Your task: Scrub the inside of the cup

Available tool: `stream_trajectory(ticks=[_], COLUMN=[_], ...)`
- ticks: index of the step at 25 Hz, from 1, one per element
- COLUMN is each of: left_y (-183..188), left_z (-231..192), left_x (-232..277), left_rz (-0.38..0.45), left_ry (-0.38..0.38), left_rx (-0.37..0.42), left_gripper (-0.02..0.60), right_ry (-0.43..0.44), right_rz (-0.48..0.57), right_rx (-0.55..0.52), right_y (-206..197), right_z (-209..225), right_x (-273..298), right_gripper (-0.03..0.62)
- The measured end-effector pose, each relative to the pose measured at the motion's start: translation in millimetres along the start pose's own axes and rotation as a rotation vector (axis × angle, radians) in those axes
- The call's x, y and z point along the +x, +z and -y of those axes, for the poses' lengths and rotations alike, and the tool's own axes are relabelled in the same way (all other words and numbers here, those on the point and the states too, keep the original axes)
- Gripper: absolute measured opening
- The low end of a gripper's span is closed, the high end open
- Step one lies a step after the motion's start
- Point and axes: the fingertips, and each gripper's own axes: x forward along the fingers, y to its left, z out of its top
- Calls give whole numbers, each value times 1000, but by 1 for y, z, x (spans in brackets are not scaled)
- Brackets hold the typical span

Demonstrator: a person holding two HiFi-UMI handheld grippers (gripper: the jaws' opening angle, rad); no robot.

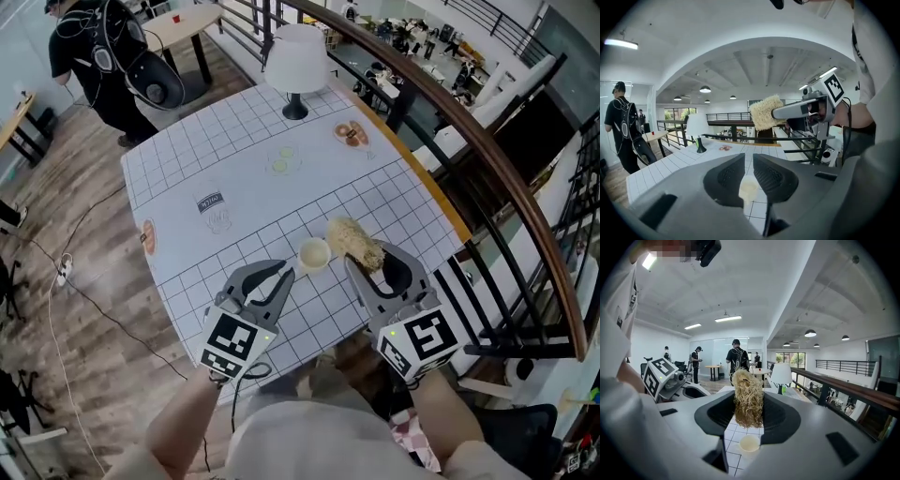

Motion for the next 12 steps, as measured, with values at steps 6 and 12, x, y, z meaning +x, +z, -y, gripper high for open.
stream_trajectory(ticks=[6,12], left_y=[-57,-104], left_z=[-4,-13], left_x=[34,71], left_rz=[-96,-162], left_ry=[-60,-87], left_rx=[-57,-156], left_gripper=[101,104], right_ry=[21,44], right_rz=[-66,-118], right_rx=[30,29], right_y=[-32,-63], right_z=[8,15], right_x=[29,52], right_gripper=[146,146])
